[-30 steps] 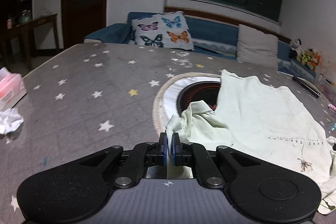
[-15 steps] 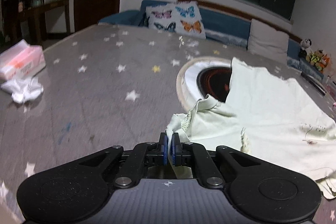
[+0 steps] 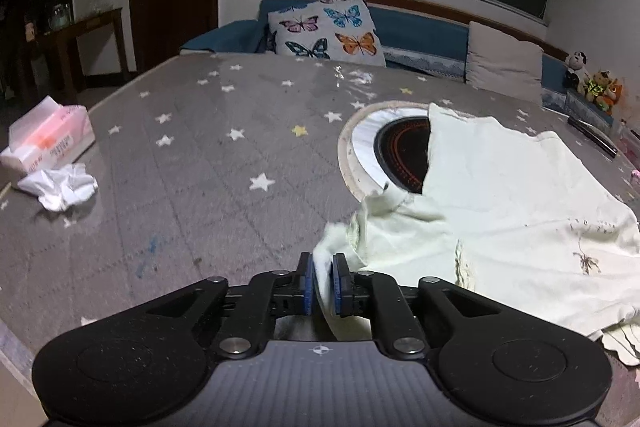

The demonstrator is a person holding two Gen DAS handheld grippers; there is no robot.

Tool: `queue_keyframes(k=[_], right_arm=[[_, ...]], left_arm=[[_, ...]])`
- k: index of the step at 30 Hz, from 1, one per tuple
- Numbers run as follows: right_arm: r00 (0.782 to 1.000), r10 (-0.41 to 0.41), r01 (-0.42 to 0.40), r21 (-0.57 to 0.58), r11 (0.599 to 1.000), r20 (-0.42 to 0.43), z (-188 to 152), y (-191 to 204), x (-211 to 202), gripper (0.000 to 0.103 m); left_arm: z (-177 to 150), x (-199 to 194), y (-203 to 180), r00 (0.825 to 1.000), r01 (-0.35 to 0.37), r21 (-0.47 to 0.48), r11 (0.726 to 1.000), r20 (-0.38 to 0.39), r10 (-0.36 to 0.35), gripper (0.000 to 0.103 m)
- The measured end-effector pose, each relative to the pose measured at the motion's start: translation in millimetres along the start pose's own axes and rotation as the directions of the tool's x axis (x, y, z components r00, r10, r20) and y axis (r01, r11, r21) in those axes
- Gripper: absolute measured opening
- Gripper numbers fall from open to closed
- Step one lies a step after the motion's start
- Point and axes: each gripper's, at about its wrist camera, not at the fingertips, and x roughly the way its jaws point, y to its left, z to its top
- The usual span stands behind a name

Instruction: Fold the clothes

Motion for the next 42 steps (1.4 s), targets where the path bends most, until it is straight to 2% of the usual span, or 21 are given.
queue_keyframes(k=[5, 9, 14, 20, 24, 26, 30, 33, 37, 42], right_arm=[[0.998, 0.055, -0.055, -0.014, 0.998, -0.020, 12, 14, 26, 0.017], [0.997, 0.067, -0.068, -0.034, 0.997, -0.047, 18, 27, 52, 0.017], [0.990, 0.110, -0.119, -0.096, 0.988, -0.089, 20, 54, 76, 0.017], [0.974, 0.196, -0.217, -0.218, 0.951, -0.114, 19, 94, 78, 0.017], [0.966, 0.235, -0.252, -0.204, 0.946, -0.107, 31, 94, 76, 0.018], [0.962, 0.252, -0.268, -0.192, 0.944, -0.101, 38, 92, 76, 0.023], [0.968, 0.236, -0.244, -0.102, 0.964, -0.085, 61, 68, 89, 0.024], [0.972, 0.213, -0.215, -0.005, 0.977, -0.101, 74, 47, 113, 0.024], [0.980, 0.151, -0.150, 0.018, 0.989, -0.128, 84, 34, 148, 0.024], [0.976, 0.140, -0.136, 0.032, 0.990, -0.169, 90, 31, 180, 0.024]], left_arm=[[9, -3, 4, 1.000, -0.012, -0.007, 1.000, 0.028, 0.012, 0.014], [16, 1, 4, 0.999, -0.019, -0.007, 1.000, 0.037, 0.019, 0.018], [29, 16, -8, 0.999, 0.006, -0.002, 1.000, 0.042, -0.006, 0.018], [52, 42, -38, 0.997, 0.054, 0.042, 0.998, 0.056, -0.057, 0.025], [69, 62, -57, 0.995, 0.077, 0.075, 0.994, 0.059, -0.082, 0.025], [79, 74, -65, 0.994, 0.083, 0.087, 0.993, 0.059, -0.088, 0.025], [95, 101, -80, 0.994, 0.088, 0.108, 0.990, 0.048, -0.094, 0.025], [106, 123, -91, 0.994, 0.094, 0.126, 0.988, 0.036, -0.099, 0.025], [120, 153, -105, 0.993, 0.119, 0.143, 0.983, 0.008, -0.121, 0.026], [137, 187, -117, 0.988, 0.152, 0.141, 0.978, -0.013, -0.151, 0.037]])
